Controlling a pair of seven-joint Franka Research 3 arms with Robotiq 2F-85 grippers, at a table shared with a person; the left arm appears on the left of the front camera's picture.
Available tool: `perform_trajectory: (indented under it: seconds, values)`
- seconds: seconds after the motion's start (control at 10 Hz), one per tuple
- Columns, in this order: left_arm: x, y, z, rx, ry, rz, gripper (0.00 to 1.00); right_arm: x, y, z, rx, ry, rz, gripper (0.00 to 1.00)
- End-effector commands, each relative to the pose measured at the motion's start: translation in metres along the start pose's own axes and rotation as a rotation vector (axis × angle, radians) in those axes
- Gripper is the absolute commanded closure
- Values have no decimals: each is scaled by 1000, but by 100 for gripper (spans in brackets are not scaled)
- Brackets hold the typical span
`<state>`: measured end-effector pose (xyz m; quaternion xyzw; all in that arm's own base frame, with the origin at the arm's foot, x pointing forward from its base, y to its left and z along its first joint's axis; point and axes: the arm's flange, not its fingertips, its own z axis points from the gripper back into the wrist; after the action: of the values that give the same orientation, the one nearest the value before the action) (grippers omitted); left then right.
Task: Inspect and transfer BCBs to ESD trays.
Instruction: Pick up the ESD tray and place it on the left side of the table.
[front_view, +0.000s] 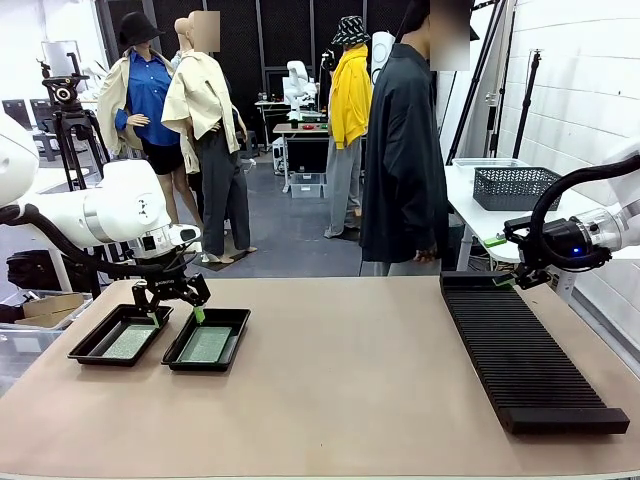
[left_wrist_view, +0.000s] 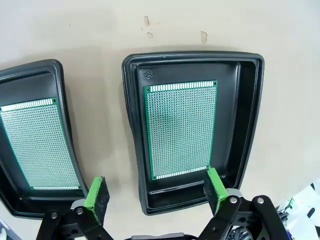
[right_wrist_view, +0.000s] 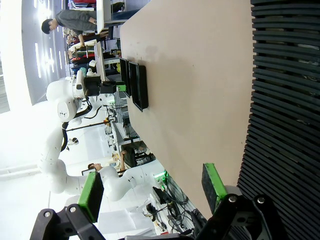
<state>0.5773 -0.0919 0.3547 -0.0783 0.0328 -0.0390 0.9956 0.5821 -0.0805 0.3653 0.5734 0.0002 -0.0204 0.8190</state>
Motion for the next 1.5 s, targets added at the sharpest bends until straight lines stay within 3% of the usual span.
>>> perform_trajectory:
  seconds: [0.0,0.3,0.4,1.1,1.4]
  values:
    - [0,1,1,-1,-2,-2,0,-1,3,-2,-5,1,-8,0]
    - [0,0,0,0,0,0,0,-1,3,-2,-5,1,-8,0]
    - [-9,8,13,-136,8,-70,0,-1,3,-2,-5,1,-8,0]
    - [-44,122,65,-751,-143,-146,0,-1,3,-2,-5,1,-8,0]
    - [-46,153,65,-941,-149,-90,0,-1,3,-2,-5,1,-8,0]
